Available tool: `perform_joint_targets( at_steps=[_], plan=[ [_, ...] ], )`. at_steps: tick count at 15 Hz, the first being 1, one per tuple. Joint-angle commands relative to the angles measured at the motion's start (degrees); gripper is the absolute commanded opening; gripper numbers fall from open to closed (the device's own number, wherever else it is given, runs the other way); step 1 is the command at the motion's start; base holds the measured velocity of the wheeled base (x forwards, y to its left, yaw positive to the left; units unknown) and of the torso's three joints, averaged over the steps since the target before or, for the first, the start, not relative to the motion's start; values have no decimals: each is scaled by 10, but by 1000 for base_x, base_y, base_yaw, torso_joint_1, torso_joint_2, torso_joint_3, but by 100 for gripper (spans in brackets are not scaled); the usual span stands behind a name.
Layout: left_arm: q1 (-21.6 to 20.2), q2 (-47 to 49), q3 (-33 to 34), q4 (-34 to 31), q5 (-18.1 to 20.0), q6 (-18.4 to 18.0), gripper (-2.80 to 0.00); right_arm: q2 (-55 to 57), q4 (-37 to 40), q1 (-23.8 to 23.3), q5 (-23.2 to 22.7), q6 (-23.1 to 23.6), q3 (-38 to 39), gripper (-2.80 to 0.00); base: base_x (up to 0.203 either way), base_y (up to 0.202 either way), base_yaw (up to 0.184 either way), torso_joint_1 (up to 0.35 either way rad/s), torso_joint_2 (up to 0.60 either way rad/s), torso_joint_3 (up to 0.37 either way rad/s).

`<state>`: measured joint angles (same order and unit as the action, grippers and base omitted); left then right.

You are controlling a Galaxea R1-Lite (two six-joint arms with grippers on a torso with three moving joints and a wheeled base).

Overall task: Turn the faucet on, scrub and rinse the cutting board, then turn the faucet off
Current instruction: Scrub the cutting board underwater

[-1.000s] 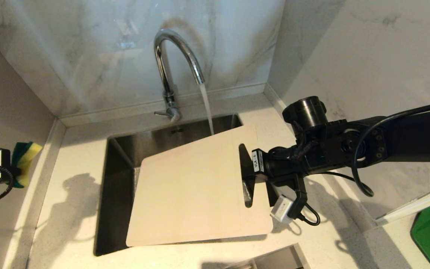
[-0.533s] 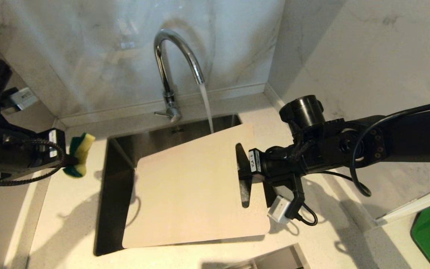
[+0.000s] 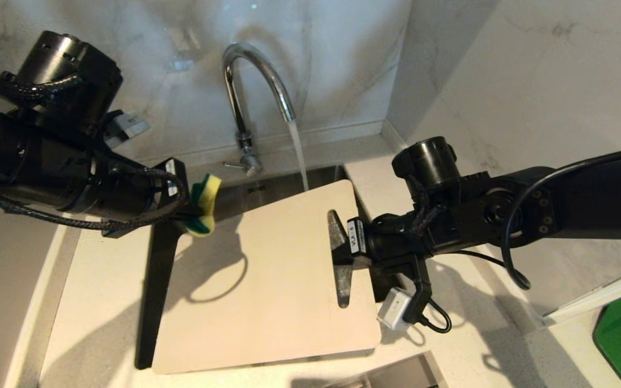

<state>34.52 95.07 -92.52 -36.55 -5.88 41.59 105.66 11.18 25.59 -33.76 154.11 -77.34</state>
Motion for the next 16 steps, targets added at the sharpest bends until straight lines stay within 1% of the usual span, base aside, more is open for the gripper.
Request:
perform_joint_targets(
  at_steps=[1, 2, 4, 6, 9, 11, 14, 15, 16],
  plan=[
    [9, 52, -37, -1, 21, 7, -280, -1, 1, 8, -2, 9, 1, -280, 0, 0, 0, 0, 0, 0],
    [11, 62, -45, 2, 27, 9, -280, -1, 1, 9, -2, 9, 1, -280, 0, 0, 0, 0, 0, 0],
    [18, 78, -63, 22, 29, 9, -280, -1, 1, 18, -2, 9, 3, -280, 0, 0, 0, 0, 0, 0],
    [28, 89, -89, 27, 29, 10, -280, -1, 0, 24, -1, 8, 4, -280, 0, 0, 0, 0, 0, 0],
    [38, 116, -121, 27, 29, 26, -280, -1, 0, 24, -1, 8, 5, -280, 0, 0, 0, 0, 0, 0],
    [48, 131, -126, 34, 29, 27, -280, -1, 0, 24, -1, 7, 7, -280, 0, 0, 0, 0, 0, 0],
    [46, 154, -121, 42, 26, 22, -280, -2, -2, 24, -1, 7, 9, -280, 0, 0, 0, 0, 0, 0],
    [44, 161, -119, 42, 25, 18, -280, -3, -12, 24, -1, 1, 10, -280, 0, 0, 0, 0, 0, 0],
    [41, 169, -116, 43, 25, 14, -280, -6, -29, 24, -1, -16, 12, -280, 0, 0, 0, 0, 0, 0]
  ],
)
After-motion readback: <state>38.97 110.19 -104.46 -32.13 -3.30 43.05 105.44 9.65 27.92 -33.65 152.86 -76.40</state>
